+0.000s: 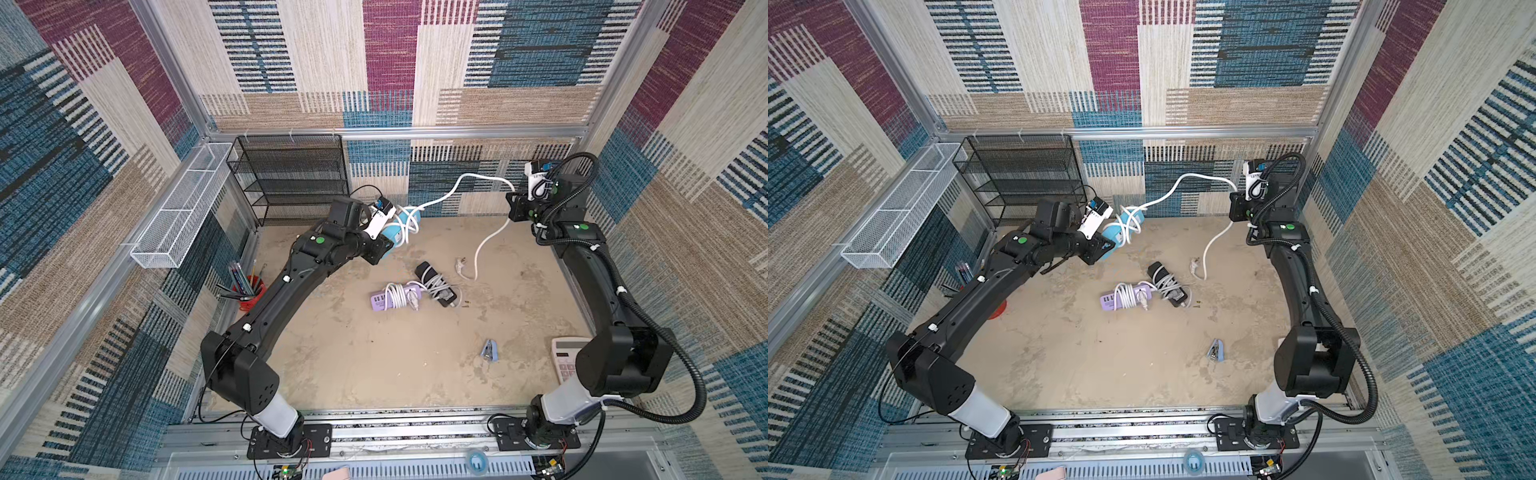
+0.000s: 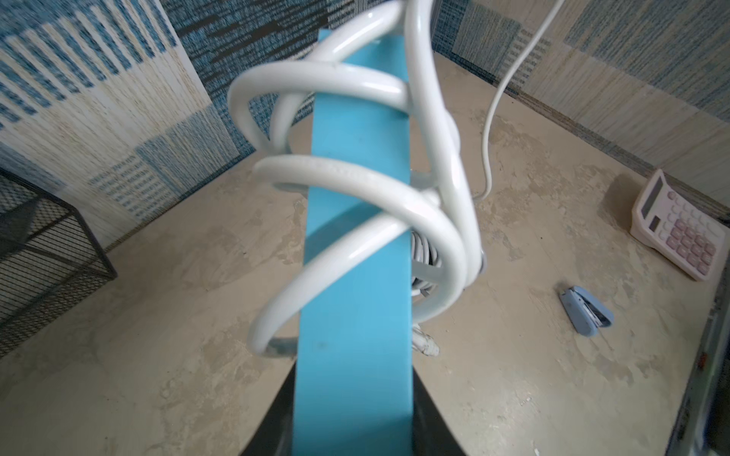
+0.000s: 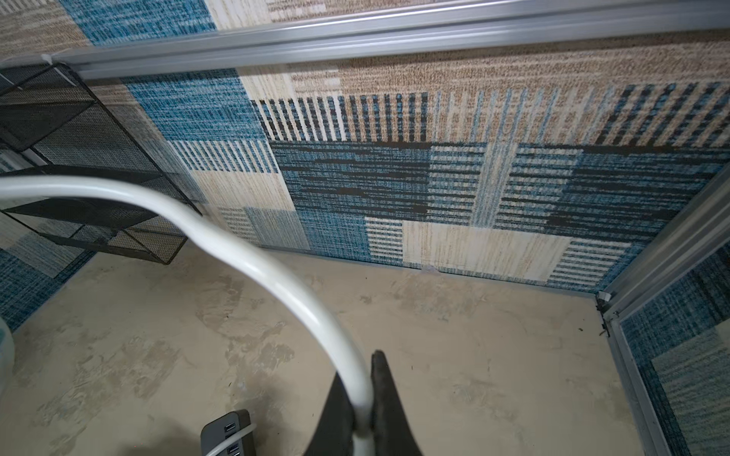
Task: Unwrap the cord wrapped around the power strip
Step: Unwrap the power cord from the power strip.
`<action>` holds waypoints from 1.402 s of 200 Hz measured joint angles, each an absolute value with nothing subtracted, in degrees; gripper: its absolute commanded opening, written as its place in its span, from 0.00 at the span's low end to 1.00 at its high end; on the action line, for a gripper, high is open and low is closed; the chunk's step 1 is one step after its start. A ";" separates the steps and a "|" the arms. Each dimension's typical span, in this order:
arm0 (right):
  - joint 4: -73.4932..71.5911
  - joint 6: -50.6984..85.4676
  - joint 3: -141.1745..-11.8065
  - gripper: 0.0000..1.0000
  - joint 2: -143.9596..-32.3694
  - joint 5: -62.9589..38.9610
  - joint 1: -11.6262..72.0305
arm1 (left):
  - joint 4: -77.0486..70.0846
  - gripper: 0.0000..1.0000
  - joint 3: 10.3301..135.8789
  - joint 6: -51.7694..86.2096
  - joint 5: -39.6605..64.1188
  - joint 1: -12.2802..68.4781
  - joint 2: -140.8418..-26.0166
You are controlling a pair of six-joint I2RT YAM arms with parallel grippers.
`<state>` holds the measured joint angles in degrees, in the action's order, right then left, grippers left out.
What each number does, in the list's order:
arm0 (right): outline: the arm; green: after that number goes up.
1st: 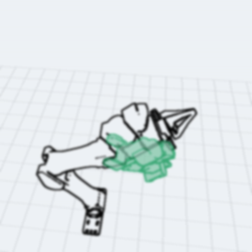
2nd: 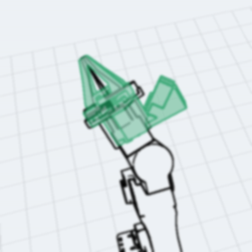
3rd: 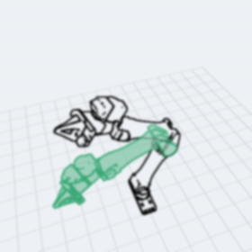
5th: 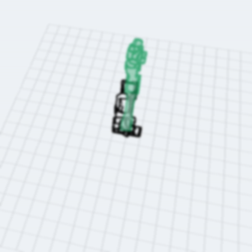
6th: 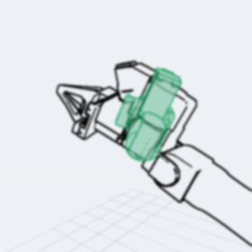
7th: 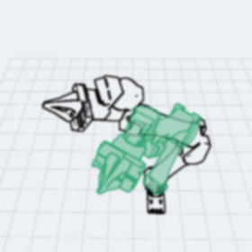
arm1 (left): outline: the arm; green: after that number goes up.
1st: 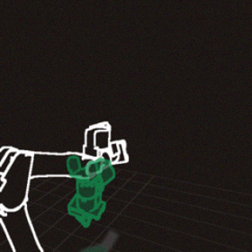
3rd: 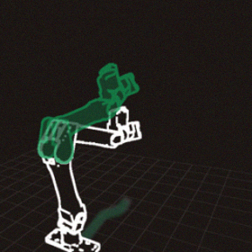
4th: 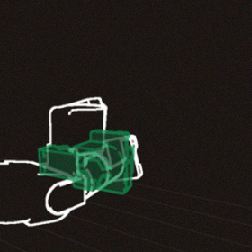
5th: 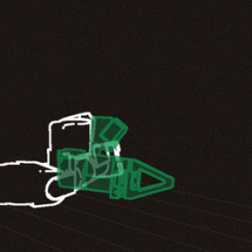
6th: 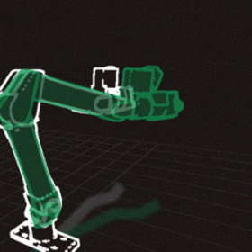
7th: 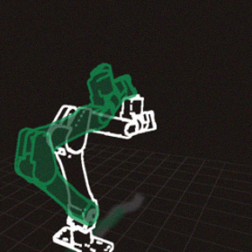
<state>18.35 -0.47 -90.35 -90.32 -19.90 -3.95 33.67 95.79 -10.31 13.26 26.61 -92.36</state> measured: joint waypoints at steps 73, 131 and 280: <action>17.61 -0.08 -92.58 0.00 -85.86 -20.03 -2.76 | 33.04 0.00 97.73 -10.74 12.29 25.41 -94.39; 15.92 0.19 -77.21 0.00 -73.28 -20.69 -1.89 | 33.21 0.00 99.13 -10.50 13.89 22.76 -97.25; 2.83 8.75 -48.31 0.00 -80.55 -9.02 -7.84 | 32.14 0.00 96.25 -10.07 15.38 18.11 -89.01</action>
<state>2.83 8.75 -48.31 -80.55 -9.02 -7.84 32.14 96.25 -10.07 15.38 18.11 -89.01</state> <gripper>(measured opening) 0.094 0.346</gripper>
